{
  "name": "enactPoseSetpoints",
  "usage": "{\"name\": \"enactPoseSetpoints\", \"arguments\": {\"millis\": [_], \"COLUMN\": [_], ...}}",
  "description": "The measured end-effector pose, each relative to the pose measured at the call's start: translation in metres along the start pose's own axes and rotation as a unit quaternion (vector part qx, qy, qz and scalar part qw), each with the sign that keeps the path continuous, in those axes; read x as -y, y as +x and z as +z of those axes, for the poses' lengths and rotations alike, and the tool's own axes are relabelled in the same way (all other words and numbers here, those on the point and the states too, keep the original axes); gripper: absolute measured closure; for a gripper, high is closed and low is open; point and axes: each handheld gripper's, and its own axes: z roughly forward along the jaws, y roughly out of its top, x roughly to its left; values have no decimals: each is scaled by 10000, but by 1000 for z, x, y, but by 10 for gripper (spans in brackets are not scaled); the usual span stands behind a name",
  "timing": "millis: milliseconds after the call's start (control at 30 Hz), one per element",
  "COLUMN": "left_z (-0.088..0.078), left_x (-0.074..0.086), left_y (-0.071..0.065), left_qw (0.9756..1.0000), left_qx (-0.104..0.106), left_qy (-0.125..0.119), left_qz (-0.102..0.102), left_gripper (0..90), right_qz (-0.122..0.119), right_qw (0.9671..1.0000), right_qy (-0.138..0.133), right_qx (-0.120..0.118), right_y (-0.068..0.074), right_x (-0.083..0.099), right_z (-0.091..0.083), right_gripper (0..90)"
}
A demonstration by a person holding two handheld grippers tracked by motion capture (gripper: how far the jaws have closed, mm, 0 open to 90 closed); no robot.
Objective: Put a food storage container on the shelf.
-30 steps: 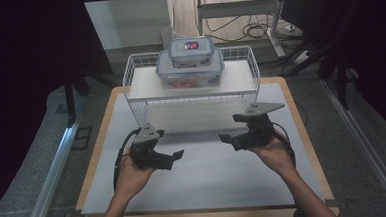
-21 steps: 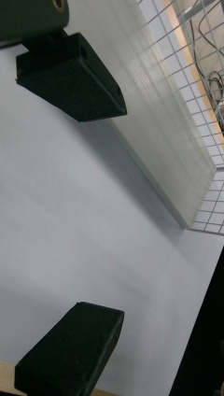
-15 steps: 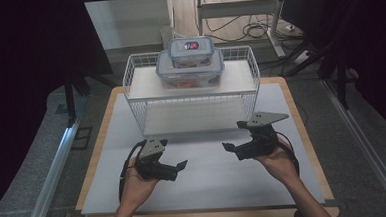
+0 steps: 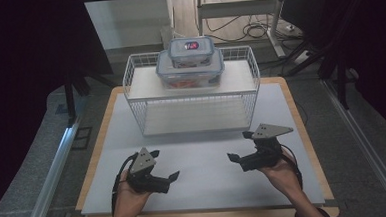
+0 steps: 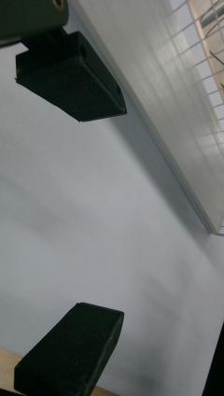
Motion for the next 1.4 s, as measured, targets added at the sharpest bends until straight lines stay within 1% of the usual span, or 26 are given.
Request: {"name": "enactPoseSetpoints", "arguments": {"millis": [33, 100, 133, 400, 500, 767, 867, 900, 933, 967, 1033, 1233, 1333, 1400], "left_z": [-1, -2, -3, -13, -16, -23, -26, -26, -28, -28, -29, -29, -27, -26], "left_x": [4, 6, 7, 21, 27, 40, 45, 46, 49, 49, 53, 57, 60, 61], "left_y": [1, 1, 2, 4, 6, 5, 4, 4, 2, 2, 1, 0, 1, 1], "left_qw": [10000, 10000, 9999, 9996, 9993, 9986, 9983, 9982, 9979, 9979, 9974, 9970, 9968, 9967], "left_qx": [-32, -46, -57, -190, -236, -342, -363, -375, -431, -431, -483, -484, -469, -466], "left_qy": [17, 8, 6, 31, 77, 242, 298, 314, 376, 376, 468, 518, 546, 572], "left_qz": [-43, -72, -87, -196, -274, -319, -347, -343, -311, -311, -269, -305, -332, -325], "left_gripper": [43, 43, 43, 43, 44, 44, 44, 44, 44, 44, 44, 43, 42, 42], "right_qz": [38, 59, 107, 131, 124, 160, 164, 159, 157, 157, 127, 128, 142, 142], "right_qw": [10000, 10000, 9999, 9998, 9996, 9993, 9985, 9984, 9983, 9983, 9978, 9973, 9967, 9966], "right_qy": [-8, -5, -22, 17, 110, 235, 367, 387, 405, 405, 470, 553, 645, 656], "right_qx": [36, 46, 79, 153, 210, 253, 360, 372, 392, 392, 455, 474, 477, 482], "right_y": [-1, -1, -1, -1, -1, -1, 2, 2, 3, 3, 5, 8, 8, 9], "right_x": [5, 7, 11, 24, 33, 45, 51, 52, 53, 53, 56, 62, 68, 69], "right_z": [-2, -2, -4, -9, -11, -14, -15, -15, -16, -16, -18, -22, -23, -23], "right_gripper": [53, 52, 52, 52, 52, 52, 48, 46, 45, 45, 44, 44, 45, 44]}}
